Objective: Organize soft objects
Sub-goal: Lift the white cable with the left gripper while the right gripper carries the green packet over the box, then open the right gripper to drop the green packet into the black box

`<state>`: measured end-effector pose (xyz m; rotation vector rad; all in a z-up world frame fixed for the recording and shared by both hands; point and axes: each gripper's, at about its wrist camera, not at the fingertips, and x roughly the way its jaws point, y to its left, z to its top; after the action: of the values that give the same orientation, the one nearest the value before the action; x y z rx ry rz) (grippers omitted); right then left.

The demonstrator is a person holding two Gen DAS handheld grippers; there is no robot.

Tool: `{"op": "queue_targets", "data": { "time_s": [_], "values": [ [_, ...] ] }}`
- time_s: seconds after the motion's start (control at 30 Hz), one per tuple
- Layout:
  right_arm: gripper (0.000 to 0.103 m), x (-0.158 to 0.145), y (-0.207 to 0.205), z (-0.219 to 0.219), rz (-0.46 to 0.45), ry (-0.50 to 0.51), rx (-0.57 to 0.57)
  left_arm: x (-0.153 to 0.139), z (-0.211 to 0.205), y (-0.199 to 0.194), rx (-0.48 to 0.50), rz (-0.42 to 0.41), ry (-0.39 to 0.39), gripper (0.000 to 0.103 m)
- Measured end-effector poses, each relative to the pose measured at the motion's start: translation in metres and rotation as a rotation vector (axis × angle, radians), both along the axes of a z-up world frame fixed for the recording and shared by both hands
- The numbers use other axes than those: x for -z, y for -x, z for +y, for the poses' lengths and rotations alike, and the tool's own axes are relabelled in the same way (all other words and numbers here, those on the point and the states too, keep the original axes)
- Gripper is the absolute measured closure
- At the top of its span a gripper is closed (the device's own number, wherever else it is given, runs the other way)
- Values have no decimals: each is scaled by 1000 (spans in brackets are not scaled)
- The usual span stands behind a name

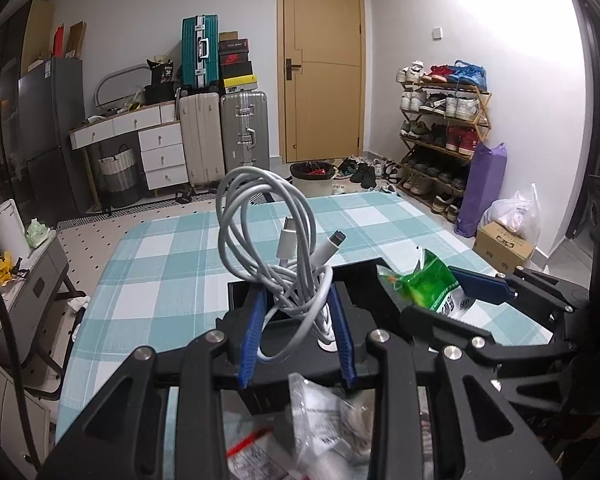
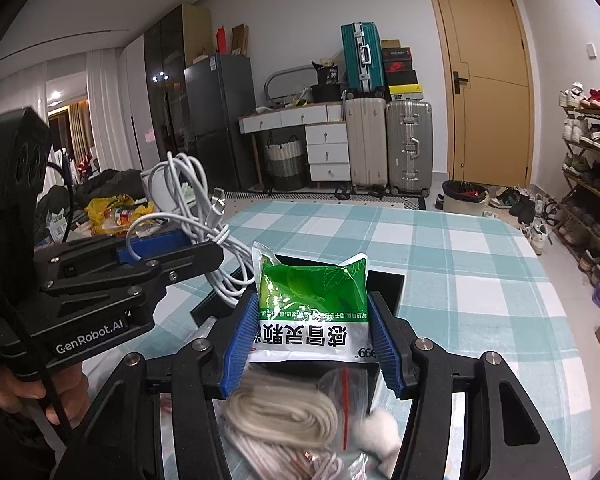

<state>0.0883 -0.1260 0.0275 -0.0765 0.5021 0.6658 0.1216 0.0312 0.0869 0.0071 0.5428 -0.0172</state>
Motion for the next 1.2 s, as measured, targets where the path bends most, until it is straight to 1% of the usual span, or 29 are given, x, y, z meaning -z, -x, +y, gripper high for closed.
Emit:
{"op": "queue_targets", "data": {
  "time_s": [0.23,0.47,0.67,0.87,0.97,1.1,1.2],
  "values": [
    [48,12,-27,11,26,35,-6,13,0,-22,-14,46,-15,72],
    [48,18,-40,14,31,51,-17,21,1,-35,-17,72,-17,72],
    [48,24,-49,20,32,84,-26,27,2,-43,-25,92,-35,72],
    [48,30,-54,24,37,120,-31,35,-4,-50,-47,121,-93,72],
    [48,34,-57,26,39,146,-28,40,-8,-52,-65,132,-137,72],
    [47,37,-60,27,28,170,-22,44,-9,-54,-76,143,-157,72],
    [42,38,-60,28,14,190,-18,45,-7,-55,-80,149,-162,72]
  ]
}}
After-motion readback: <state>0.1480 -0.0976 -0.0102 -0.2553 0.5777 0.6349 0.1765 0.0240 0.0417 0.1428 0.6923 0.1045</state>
